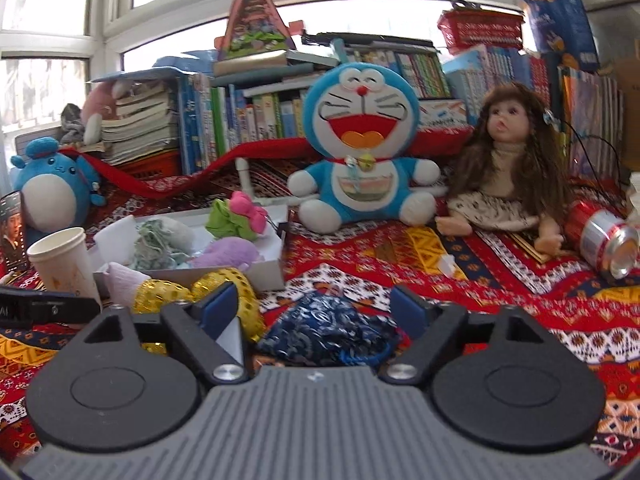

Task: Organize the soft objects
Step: 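Grasp the gold sequin bow with left tool while right tool grasps the blue cloth bag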

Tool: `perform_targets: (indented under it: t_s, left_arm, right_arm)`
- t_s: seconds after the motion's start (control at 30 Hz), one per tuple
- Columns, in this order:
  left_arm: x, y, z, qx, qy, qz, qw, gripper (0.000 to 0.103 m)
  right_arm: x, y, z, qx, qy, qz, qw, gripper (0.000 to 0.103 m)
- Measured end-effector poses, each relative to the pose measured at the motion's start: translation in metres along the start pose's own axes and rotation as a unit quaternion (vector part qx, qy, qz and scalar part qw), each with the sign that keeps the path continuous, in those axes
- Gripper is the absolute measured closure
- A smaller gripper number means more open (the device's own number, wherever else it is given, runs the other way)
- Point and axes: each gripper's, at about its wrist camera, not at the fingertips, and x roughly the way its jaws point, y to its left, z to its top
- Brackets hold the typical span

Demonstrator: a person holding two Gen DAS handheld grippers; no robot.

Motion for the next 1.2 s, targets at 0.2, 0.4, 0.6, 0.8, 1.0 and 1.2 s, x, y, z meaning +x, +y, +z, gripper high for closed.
perform_targets:
  t_s: [0.2,0.4,0.6,0.8,1.0,1.2]
  left_arm:
    - [0.016,-0.006,-0.001,-0.006,0.008,0.004,0.9999,0.064]
    - [0.032,-0.005,0.002,-0.030,0.017,0.007,0.9994,0.064]
    - [0.046,-0.001,0.006,-0.064,0.026,0.003,0.9976,0.064]
    - [0.057,0.005,0.008,-0.101,0.039,-0.007,0.9941,0.064]
    - [0.065,0.007,0.007,-0.121,0.044,-0.011,0.9916,0.064]
    - [0.075,0.008,0.009,-0.142,0.052,-0.022,0.9883,0.062]
  right_arm:
    - [0.003,-0.005,-0.006,0.003,0.010,-0.012,1.000,0.022]
    - [0.009,-0.010,-0.011,0.015,0.024,-0.015,0.999,0.022]
    - [0.015,-0.010,-0.016,0.015,0.035,-0.015,0.999,0.022]
    - [0.024,-0.010,-0.020,0.019,0.046,-0.017,0.999,0.022]
    - [0.028,-0.012,-0.022,0.026,0.048,-0.015,0.998,0.022]
    - [0.032,-0.014,-0.022,0.033,0.053,-0.011,0.998,0.022]
